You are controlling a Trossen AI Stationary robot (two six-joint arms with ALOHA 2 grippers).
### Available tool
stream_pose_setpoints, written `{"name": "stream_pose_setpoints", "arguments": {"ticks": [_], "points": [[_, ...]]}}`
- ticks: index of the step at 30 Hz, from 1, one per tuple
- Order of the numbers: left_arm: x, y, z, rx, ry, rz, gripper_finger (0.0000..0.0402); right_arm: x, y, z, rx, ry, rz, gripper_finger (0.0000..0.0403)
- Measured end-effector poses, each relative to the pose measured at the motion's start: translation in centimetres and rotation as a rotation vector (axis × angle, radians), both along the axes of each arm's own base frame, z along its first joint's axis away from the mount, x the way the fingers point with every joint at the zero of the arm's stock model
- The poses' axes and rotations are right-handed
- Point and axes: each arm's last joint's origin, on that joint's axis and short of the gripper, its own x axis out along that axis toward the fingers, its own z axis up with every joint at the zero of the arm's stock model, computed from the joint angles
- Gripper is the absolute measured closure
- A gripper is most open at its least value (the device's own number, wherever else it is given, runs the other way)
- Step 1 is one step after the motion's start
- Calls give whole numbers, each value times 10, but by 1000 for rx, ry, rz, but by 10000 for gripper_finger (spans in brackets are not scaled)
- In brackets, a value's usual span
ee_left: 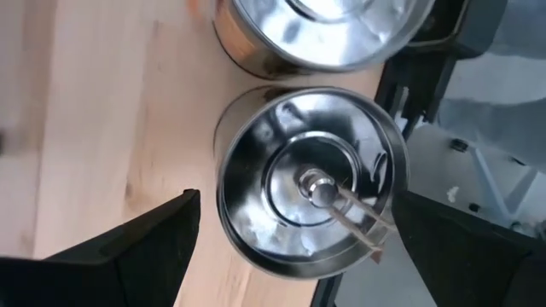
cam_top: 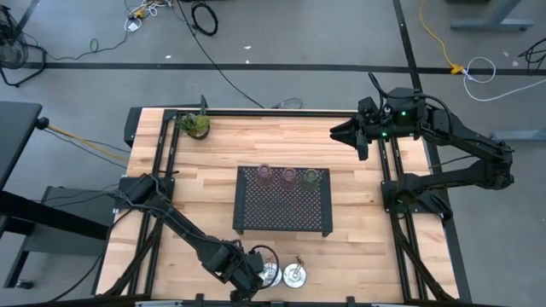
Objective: Pick & Place candle stick holders
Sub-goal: Put the left silver scented candle on the shelf
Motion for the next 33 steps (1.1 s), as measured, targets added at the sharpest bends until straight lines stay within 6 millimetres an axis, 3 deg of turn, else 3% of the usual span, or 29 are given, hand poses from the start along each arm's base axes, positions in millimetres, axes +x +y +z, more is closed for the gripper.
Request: {"name": "stream_pose_setpoints", "arguments": {"ticks": [33], "points": [[3, -1, 1, -34, -15, -4, 14, 0, 0, 0, 2, 1, 0, 291]]}}
